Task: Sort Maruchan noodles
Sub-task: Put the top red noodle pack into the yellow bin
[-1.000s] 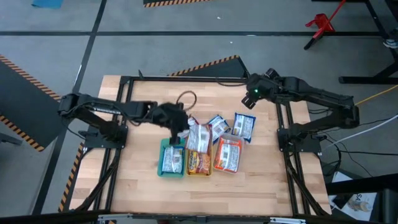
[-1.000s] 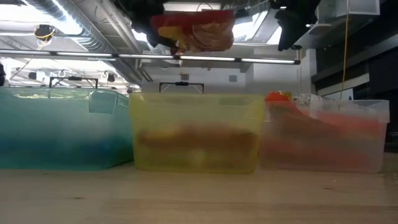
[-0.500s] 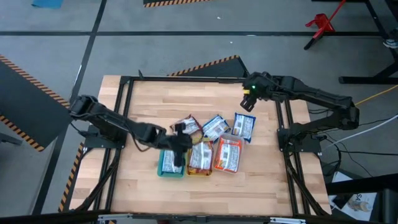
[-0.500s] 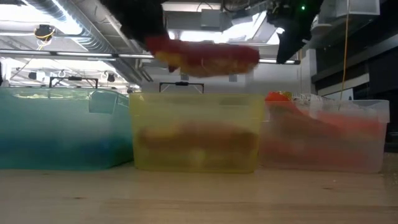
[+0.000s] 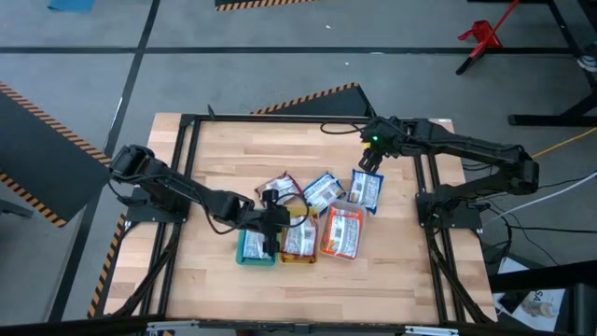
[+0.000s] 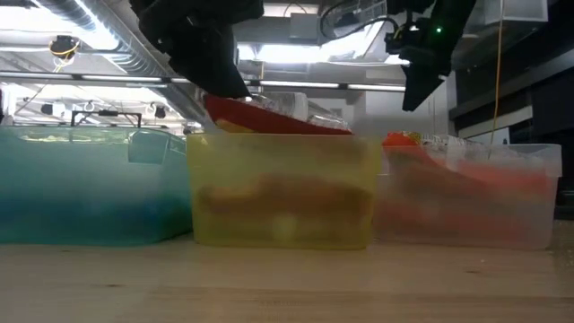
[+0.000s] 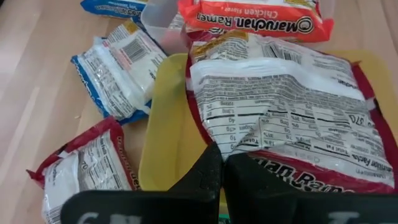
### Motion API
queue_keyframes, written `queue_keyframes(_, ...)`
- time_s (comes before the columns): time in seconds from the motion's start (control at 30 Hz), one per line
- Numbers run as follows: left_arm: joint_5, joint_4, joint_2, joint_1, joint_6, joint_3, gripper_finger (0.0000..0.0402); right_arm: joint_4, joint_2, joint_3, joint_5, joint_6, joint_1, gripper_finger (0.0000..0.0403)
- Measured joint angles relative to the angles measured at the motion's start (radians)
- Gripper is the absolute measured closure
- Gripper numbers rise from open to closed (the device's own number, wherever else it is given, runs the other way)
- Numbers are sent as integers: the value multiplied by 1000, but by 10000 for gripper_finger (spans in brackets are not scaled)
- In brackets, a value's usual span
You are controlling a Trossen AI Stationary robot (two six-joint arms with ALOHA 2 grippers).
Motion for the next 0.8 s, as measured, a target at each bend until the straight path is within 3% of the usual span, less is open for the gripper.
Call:
queue_keyframes(0.57, 51, 11, 53, 2, -38, 0, 400, 2, 0, -2, 0, -4, 0, 194)
queue_keyframes(0.8, 57, 17, 52, 2, -48, 0, 354, 1, 0, -2, 0, -4, 0, 194)
